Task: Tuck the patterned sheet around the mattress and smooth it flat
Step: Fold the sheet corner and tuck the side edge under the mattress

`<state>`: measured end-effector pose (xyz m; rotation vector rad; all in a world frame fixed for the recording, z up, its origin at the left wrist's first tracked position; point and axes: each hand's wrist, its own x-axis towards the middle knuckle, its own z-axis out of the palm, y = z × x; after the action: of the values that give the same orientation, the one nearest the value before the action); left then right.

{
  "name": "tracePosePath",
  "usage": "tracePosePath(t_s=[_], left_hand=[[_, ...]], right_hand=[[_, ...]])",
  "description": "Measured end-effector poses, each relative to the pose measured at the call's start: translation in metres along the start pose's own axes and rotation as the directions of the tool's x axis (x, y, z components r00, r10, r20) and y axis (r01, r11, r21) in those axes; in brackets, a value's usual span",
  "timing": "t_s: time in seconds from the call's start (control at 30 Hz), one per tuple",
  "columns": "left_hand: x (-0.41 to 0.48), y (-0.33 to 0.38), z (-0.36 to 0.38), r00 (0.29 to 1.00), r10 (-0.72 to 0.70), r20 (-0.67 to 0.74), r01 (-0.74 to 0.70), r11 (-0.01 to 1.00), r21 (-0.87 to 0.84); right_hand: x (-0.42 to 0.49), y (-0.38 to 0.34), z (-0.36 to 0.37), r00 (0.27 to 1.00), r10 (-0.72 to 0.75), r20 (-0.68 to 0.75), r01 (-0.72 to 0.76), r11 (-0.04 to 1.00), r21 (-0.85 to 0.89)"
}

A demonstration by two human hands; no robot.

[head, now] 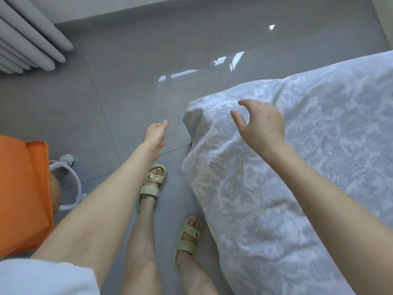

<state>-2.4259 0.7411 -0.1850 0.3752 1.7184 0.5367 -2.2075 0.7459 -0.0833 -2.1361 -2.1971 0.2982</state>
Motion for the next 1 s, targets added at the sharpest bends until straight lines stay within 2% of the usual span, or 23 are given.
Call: tracePosePath(t_s=[0.07,0.17,0.23,0.33,0.37,0.4,0.47,0.5,0.53,0.63,0.77,0.87,0.93,1.0], left_hand=[[0.016,0.01,0.004,0.992,-0.084,0.093,0.085,0.996,-0.005],[0.036,0.025,0.013,0.944,-0.248,0.217,0.25,0.968,0.019],[0.043,0.036,0.021,0.917,-0.288,0.274,0.283,0.957,0.06],[0.053,0.049,0.031,0.911,-0.207,0.357,0.179,0.978,0.111],[0.056,0.053,0.034,0.909,-0.165,0.383,0.13,0.985,0.115],[0.06,0.055,0.036,0.903,-0.131,0.41,0.092,0.989,0.114],[0.066,0.059,0.038,0.892,-0.07,0.446,0.016,0.992,0.124],[0.069,0.059,0.039,0.885,-0.051,0.463,-0.018,0.99,0.142],[0.071,0.058,0.041,0.877,-0.045,0.478,-0.043,0.984,0.172],[0.07,0.054,0.051,0.851,-0.076,0.52,-0.075,0.962,0.263],[0.061,0.063,0.063,0.814,-0.125,0.568,-0.076,0.945,0.317],[0.061,0.067,0.068,0.833,-0.132,0.537,-0.119,0.906,0.407],[0.056,0.07,0.067,0.864,-0.075,0.498,-0.196,0.86,0.471],[0.048,0.08,0.06,0.912,-0.008,0.411,-0.182,0.888,0.422]], right_hand=[[0.039,-0.015,0.016,0.995,-0.037,0.097,0.05,0.99,-0.13],[0.094,-0.028,0.043,0.953,0.026,0.302,0.048,0.971,-0.233],[0.122,-0.03,0.057,0.874,0.105,0.474,0.051,0.951,-0.304],[0.136,-0.03,0.067,0.69,0.172,0.703,0.06,0.954,-0.293],[0.132,-0.03,0.066,0.688,0.14,0.712,0.054,0.969,-0.242],[0.124,-0.027,0.061,0.747,0.062,0.662,0.069,0.983,-0.171],[0.099,-0.014,0.038,0.934,-0.158,0.321,0.183,0.982,-0.049],[0.084,-0.004,0.019,0.96,-0.229,0.161,0.231,0.973,0.004],[0.068,0.007,0.0,0.961,-0.255,0.104,0.25,0.966,0.061],[0.03,0.034,-0.04,0.938,-0.223,0.264,0.198,0.973,0.119],[0.04,0.036,-0.028,0.9,-0.194,0.39,0.163,0.98,0.113],[0.059,0.023,-0.01,0.891,-0.231,0.39,0.216,0.973,0.082],[0.065,0.015,-0.008,0.897,-0.254,0.36,0.243,0.967,0.077],[0.072,0.012,-0.018,0.926,-0.23,0.299,0.201,0.972,0.126]])
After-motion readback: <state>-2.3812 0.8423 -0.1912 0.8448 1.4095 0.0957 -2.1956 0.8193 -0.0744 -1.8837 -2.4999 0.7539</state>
